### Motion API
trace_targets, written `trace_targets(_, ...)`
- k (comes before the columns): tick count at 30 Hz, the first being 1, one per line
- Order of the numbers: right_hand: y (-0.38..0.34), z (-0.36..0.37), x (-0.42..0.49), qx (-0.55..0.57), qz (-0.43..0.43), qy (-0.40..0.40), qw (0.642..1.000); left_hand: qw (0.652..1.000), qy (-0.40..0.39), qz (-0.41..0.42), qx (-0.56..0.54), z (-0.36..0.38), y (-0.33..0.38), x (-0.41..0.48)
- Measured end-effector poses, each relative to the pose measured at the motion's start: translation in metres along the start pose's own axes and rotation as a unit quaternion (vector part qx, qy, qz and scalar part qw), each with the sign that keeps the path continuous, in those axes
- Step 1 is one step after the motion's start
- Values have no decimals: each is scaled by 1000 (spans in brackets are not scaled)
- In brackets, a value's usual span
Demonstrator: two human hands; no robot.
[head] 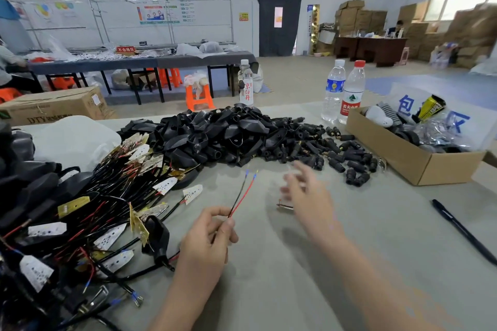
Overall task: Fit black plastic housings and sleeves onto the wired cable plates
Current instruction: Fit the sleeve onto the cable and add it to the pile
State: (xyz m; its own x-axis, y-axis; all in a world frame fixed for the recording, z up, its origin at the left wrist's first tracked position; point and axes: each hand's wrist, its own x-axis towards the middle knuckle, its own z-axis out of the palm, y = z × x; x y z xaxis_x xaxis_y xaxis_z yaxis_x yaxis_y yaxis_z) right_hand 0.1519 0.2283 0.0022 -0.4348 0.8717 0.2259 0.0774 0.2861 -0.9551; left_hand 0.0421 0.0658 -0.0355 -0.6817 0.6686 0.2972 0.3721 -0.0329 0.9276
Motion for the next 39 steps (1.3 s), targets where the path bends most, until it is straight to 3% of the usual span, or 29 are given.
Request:
trace_targets(3,12,-16,58,-215,-31,42,975,1000,-15,7,10,0,-1,-1)
trace_targets(9,43,-34,119,-462,83,-46,882,1000,-26,10,7,-1,0,-1)
trace_targets(15,47,-27,132,-491,93,-26,866,999,-50,-5,4,-5,8,-1)
trace_targets(19,44,-29,132,-477,83,-83,871,999,-40,-2,1,-4,11,-2)
trace_targets(24,46,-36,108,-482,-11,-147,864,999,-30,-8,-11,-4,11,-3)
trace_targets(28,41,-48,77,-457,-28,-167,873,999,-17,-23,-26,-2,14,-5)
trace_targets(31,31,-59,45,-372,-33,-140,917,1000,0,-13,-12,1,20,-8)
trace_targets(36,18,-67,-8,-88,-28,-51,994,999,38,13,22,3,25,-11)
trace_targets(39,26,-60,-28,156,54,-48,985,997,56,16,40,4,22,-12)
